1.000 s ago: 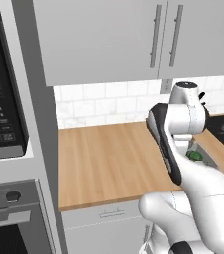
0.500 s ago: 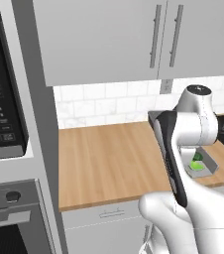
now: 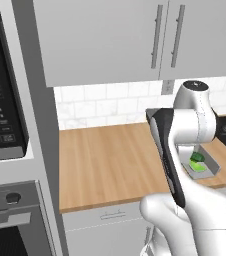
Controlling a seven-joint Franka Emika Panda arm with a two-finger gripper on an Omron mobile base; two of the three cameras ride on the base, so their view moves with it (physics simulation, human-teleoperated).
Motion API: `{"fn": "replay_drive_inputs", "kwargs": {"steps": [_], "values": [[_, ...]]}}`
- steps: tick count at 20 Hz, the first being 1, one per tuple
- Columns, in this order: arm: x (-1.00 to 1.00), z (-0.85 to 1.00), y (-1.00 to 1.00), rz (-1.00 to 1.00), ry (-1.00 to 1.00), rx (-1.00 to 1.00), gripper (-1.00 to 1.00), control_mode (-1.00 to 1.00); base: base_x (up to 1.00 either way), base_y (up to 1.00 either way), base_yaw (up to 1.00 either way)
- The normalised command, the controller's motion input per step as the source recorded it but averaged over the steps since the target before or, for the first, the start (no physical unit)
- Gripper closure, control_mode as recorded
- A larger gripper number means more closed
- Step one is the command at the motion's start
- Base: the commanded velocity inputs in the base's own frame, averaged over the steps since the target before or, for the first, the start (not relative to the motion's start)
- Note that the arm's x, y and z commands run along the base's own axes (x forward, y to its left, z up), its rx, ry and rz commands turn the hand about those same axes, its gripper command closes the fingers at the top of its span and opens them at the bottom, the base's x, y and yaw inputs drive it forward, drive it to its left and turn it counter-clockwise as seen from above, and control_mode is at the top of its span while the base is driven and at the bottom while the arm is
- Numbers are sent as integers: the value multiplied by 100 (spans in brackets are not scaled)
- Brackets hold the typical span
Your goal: Take the meat container that has the chicken drumstick and place it on the second highest rack of the freezer. Then take the vegetable container that has the broccoli and lemon wedge and place it on the highest rack of the freezer.
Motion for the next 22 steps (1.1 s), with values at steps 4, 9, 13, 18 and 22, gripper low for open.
{"fn": "replay_drive_inputs", "kwargs": {"steps": [4, 9, 13, 18, 22], "values": [[-1, 0, 0, 4, 4, -4, 100, -100, 0, 0, 0], [0, 0, -2, 2, 2, -1, 100, -100, 0, 0, 0], [0, 0, 0, 0, 0, 0, 100, -100, 0, 0, 0], [0, 0, 0, 0, 0, 0, 100, 100, -27, -2, 3], [0, 0, 0, 0, 0, 0, 100, 100, -98, -32, 25]]}}
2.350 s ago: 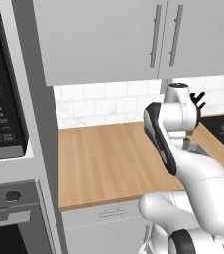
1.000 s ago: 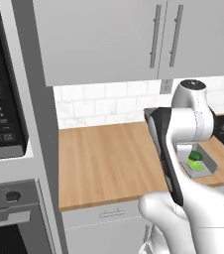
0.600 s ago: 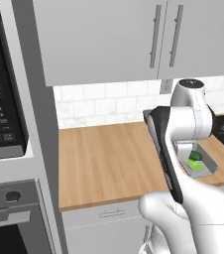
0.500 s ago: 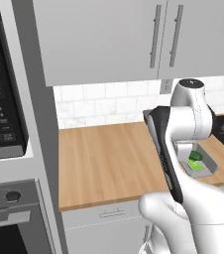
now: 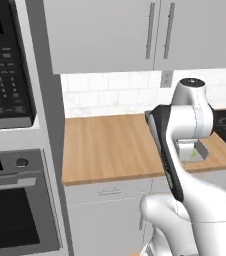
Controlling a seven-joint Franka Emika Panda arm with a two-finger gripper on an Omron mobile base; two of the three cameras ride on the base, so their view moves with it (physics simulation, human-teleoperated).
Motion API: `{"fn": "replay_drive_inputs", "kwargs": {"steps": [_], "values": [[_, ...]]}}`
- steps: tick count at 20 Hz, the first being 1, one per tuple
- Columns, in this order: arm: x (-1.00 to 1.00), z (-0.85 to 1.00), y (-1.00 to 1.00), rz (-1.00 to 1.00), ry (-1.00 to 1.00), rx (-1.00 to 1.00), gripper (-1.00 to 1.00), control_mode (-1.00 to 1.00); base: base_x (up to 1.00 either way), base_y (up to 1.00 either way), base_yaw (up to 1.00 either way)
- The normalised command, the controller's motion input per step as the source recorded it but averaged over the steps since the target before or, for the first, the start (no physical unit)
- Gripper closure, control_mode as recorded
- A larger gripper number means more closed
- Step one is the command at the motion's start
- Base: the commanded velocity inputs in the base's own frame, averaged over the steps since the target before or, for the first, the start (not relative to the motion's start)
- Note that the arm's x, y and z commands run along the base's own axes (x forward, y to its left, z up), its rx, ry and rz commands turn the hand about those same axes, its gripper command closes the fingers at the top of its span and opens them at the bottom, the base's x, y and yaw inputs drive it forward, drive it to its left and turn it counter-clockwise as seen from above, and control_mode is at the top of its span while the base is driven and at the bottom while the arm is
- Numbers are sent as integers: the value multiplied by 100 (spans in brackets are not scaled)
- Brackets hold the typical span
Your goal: Take the meat container that has the chicken drumstick and place it on the second highest rack of the freezer. Then take the vegetable container that has the broccoli and lemon wedge and place it on the highest rack of the freezer.
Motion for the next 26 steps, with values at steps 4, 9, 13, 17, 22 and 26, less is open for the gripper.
{"fn": "replay_drive_inputs", "kwargs": {"steps": [4, 9, 13, 17, 22, 26], "values": [[0, 0, 0, 0, 0, 0, 100, 100, -84, -35, 52], [0, 0, 0, 0, 0, 0, 100, 100, -48, -28, 77], [0, 0, 0, 0, 0, 0, 100, 100, -32, -18, 92], [0, 0, 0, 0, 0, 0, 100, 100, -51, -10, 86], [0, 0, 0, 0, 0, 0, 100, 100, -15, -2, 94], [0, 0, 0, 0, 0, 0, 100, 100, 0, 0, 95]]}}
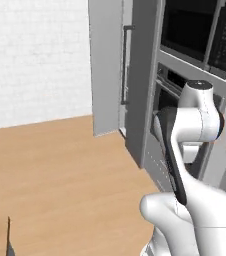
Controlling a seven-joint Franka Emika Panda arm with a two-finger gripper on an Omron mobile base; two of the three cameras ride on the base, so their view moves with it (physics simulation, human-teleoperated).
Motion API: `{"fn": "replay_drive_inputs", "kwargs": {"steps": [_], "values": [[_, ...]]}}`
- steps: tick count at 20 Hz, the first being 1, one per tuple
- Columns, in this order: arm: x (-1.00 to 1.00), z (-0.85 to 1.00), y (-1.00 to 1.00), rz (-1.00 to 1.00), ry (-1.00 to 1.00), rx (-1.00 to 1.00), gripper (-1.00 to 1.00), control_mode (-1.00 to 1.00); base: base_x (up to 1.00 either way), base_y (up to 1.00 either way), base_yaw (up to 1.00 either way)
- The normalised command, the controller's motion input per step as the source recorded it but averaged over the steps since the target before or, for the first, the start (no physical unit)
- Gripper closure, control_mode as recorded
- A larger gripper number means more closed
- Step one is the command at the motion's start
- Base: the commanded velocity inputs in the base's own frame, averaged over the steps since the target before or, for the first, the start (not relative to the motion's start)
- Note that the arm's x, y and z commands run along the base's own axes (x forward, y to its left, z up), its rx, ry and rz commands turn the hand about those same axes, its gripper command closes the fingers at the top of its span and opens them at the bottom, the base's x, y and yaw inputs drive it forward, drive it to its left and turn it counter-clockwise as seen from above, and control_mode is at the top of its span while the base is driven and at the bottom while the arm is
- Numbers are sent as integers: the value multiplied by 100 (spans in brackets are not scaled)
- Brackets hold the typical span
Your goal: Take the meat container that has the chicken drumstick and place it on the second highest rack of the freezer. Then take the vegetable container that has the broccoli and lemon wedge and place it on the highest rack of the freezer.
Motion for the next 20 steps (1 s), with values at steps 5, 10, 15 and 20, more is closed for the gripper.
{"fn": "replay_drive_inputs", "kwargs": {"steps": [5, 10, 15, 20], "values": [[0, 0, 0, 0, 0, 0, 100, 100, 31, 0, 79], [0, 0, 0, 0, 0, 0, 100, 100, 79, -1, 36], [0, 0, 0, 0, 0, 0, 100, 100, 98, -22, 4], [0, 0, 0, 0, 0, 0, 100, 100, 94, -3, -21]]}}
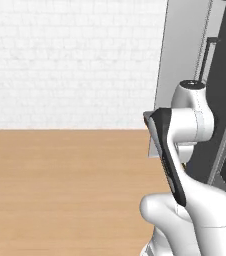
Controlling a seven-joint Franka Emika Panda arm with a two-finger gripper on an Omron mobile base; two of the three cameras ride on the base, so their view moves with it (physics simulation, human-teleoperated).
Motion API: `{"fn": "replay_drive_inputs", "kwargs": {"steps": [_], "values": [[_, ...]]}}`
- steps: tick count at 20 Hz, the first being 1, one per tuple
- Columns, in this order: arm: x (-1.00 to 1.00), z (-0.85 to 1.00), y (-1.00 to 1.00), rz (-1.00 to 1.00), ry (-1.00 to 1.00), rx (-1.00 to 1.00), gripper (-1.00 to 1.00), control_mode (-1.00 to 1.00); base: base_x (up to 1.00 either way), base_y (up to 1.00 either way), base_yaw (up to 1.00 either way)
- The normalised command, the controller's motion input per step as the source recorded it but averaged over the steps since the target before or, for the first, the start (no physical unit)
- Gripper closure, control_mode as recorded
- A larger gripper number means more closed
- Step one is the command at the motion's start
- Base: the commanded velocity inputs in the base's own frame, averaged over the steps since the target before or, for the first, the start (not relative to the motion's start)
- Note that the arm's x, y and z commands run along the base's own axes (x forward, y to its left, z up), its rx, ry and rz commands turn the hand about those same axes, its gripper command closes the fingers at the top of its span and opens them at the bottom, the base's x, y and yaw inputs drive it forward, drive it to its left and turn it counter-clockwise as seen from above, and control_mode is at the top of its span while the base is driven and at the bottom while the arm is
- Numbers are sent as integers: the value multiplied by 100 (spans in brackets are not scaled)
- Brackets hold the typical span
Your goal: Take the meat container that has the chicken drumstick and place it on the second highest rack of the freezer. Then take the vegetable container that has the broccoli and lemon wedge and place it on the highest rack of the freezer.
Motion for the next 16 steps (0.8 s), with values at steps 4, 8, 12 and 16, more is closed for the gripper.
{"fn": "replay_drive_inputs", "kwargs": {"steps": [4, 8, 12, 16], "values": [[0, 0, 0, 0, 0, 0, 100, 100, 72, 0, -48], [0, 0, 0, 0, 0, 0, 100, 100, 61, 1, -54], [0, 0, 0, 0, 0, 0, 100, 100, 59, 26, -58], [0, 0, 0, 0, 0, 0, 100, 100, 72, 53, -51]]}}
